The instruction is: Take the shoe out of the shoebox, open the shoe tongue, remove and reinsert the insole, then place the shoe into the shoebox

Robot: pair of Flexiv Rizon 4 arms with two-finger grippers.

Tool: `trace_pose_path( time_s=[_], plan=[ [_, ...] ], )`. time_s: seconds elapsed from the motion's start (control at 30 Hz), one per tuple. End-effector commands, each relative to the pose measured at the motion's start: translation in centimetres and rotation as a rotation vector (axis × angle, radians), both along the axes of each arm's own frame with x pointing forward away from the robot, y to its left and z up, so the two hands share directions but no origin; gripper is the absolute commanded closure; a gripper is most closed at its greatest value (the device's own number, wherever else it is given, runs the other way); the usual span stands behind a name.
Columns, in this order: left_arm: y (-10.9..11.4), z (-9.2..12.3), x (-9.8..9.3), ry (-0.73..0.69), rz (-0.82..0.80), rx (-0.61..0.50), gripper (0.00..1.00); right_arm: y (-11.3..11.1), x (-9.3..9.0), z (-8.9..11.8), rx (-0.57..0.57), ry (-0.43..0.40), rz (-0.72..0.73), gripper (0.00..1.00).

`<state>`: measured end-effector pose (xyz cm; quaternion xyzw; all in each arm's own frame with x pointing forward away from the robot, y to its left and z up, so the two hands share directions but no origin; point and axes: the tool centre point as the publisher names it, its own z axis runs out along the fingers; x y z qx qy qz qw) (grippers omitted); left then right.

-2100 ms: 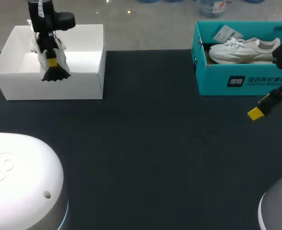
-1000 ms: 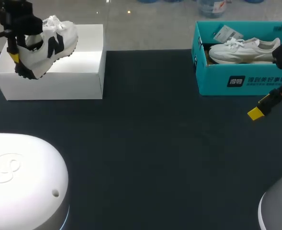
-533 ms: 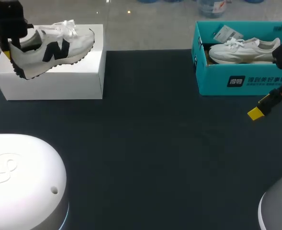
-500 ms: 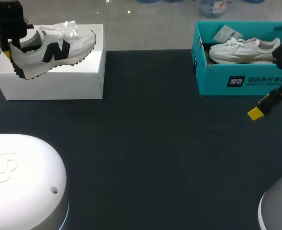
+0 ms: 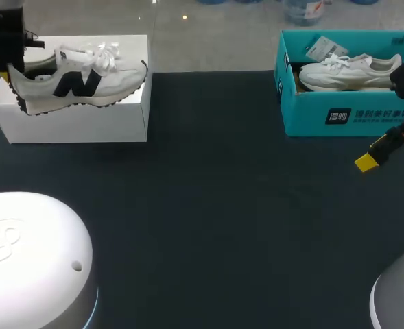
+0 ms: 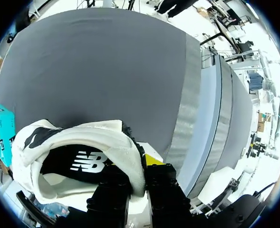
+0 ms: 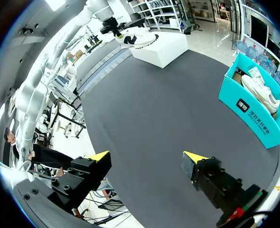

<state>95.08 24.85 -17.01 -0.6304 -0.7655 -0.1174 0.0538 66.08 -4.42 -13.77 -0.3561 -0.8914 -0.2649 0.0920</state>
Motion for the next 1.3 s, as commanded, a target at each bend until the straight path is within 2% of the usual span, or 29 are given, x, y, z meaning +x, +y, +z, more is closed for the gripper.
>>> trace_pose_path(
  time_s=[0.03, 0.27, 0.4, 0.47, 0.6, 0.87, 1.1, 1.3],
  plan=[
    [1.0, 0.4, 0.7, -0.045, -0.087, 0.026, 1.0, 0.1, 0.2, -0.1, -0.003, 0.003, 0.0, 0.0],
    [3.2, 0.3, 4.7, -0.057, -0.214, 0.079, 1.0, 0.1, 0.2, -0.1, -0.003, 0.003, 0.0, 0.0],
    [4.5, 0.0, 6.9, -0.075, -0.183, 0.115, 1.0, 0.1, 0.2, -0.1, -0.003, 0.003, 0.0, 0.0],
    [5.1, 0.0, 8.0, -0.058, -0.174, 0.095, 1.0, 0.1, 0.2, -0.1, -0.003, 0.003, 0.0, 0.0],
    [5.4, 0.0, 9.5, -0.061, -0.16, 0.098, 1.0, 0.1, 0.2, -0.1, -0.003, 0.003, 0.0, 0.0],
    [4.6, -1.6, 11.1, -0.051, -0.186, 0.116, 1.0, 0.1, 0.2, -0.1, -0.003, 0.003, 0.0, 0.0],
    [4.3, -3.9, 11.3, -0.025, -0.193, 0.114, 1.0, 0.1, 0.2, -0.1, -0.003, 0.003, 0.0, 0.0],
    [4.5, -4.9, 11.6, -0.015, -0.184, 0.109, 1.0, 0.1, 0.2, -0.1, -0.003, 0.003, 0.0, 0.0]
  ],
)
